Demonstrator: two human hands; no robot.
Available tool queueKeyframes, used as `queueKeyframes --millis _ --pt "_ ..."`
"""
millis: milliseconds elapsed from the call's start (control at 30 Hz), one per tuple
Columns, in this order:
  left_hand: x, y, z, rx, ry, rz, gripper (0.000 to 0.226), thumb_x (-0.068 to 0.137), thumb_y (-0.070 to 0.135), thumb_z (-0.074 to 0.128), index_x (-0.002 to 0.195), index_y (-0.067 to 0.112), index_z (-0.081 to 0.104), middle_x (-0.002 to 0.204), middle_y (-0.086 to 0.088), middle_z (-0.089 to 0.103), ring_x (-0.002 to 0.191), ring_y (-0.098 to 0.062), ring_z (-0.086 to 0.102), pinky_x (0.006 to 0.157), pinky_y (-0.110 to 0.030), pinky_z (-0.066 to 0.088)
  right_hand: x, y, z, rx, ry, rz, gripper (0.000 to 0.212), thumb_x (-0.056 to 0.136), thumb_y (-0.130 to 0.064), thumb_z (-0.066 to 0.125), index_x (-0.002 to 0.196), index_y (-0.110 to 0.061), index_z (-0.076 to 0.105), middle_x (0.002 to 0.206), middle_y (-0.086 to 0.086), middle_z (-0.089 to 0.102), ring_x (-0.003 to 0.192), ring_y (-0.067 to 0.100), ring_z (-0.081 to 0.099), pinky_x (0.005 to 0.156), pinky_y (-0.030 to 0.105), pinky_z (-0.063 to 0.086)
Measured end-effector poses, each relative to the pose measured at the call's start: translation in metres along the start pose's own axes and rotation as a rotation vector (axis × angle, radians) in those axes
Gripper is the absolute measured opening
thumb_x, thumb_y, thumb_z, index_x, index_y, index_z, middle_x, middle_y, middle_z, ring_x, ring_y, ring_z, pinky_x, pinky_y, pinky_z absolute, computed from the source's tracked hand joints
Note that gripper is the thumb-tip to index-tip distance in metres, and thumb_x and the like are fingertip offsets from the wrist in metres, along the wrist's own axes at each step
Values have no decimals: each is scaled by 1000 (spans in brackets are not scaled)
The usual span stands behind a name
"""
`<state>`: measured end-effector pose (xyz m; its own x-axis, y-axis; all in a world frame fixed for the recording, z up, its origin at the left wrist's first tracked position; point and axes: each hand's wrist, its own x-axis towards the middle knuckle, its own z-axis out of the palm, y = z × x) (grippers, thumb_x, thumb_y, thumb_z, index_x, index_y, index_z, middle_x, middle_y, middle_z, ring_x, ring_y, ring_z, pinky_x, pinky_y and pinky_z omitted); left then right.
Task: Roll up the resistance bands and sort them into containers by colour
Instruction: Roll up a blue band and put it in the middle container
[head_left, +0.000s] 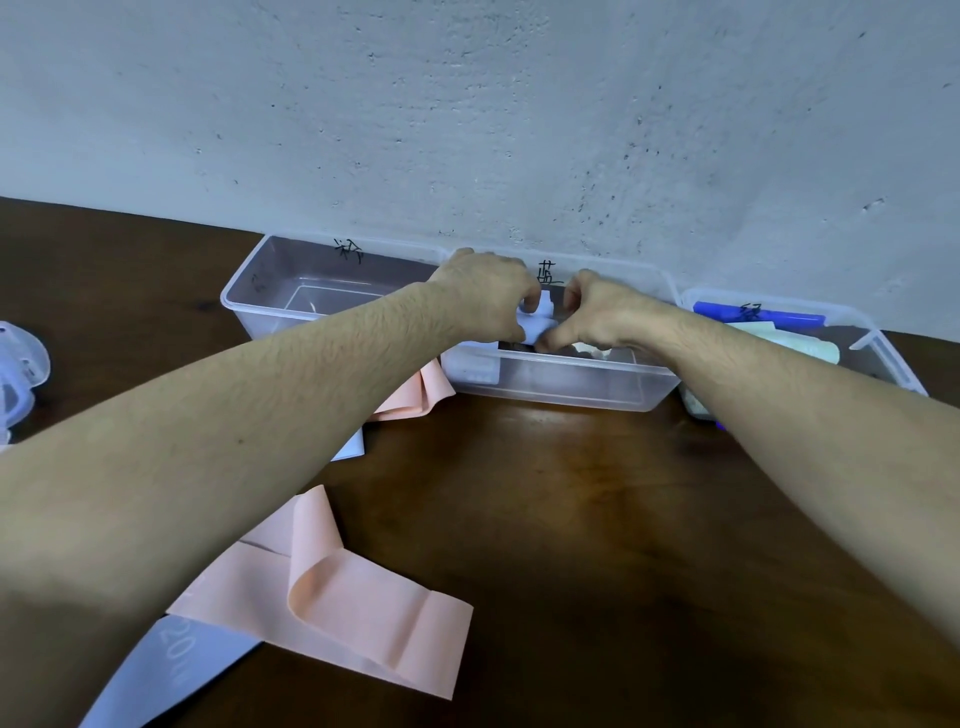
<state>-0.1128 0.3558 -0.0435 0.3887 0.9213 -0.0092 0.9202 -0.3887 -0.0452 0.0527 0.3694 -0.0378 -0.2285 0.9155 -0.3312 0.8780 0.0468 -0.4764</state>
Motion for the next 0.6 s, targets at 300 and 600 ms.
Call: queueKeyframes --millis 300,600 --pt "-6 4 -7 14 -26 -4 35 89 46 62 120 30 60 109 9 55 106 -19 54 86 -34 32 -12 1 -8 36 42 -27 40 77 -29 84 86 -21 46 70 -2 52 55 13 42 48 26 35" --pt "-36 11 -38 -129 129 -125 28 96 46 48 114 33 66 112 8 61 109 -18 54 86 -33 42 -54 -12 -23 160 202 -261 9 86 -26 71 84 -22 63 74 -7 61 63 7 52 57 22 40"
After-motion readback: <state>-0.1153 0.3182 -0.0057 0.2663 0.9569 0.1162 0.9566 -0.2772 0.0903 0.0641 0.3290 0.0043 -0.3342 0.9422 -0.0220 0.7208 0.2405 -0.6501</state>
